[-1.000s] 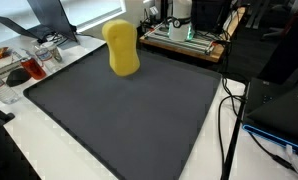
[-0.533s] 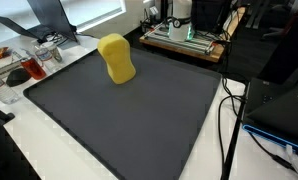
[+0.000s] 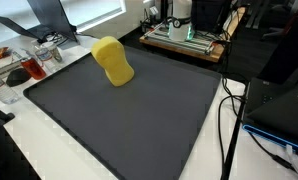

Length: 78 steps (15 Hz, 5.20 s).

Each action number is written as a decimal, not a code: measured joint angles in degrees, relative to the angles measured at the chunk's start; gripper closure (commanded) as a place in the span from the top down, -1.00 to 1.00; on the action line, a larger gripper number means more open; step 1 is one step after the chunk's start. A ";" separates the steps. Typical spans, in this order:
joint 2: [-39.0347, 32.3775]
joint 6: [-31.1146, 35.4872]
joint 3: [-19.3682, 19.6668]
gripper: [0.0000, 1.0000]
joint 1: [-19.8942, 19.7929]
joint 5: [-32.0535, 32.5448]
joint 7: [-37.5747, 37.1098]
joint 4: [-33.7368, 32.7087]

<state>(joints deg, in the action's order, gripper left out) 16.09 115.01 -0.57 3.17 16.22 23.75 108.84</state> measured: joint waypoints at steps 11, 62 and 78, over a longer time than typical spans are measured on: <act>-0.33 -7.26 -1.47 1.00 0.59 1.26 5.57 -0.41; -39.22 -30.41 -14.57 1.00 18.87 29.12 -32.06 -7.43; -45.21 -12.31 -13.89 1.00 17.46 28.45 -26.15 -7.92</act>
<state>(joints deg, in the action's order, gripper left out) -29.12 102.70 -14.46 20.63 44.68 -2.40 100.92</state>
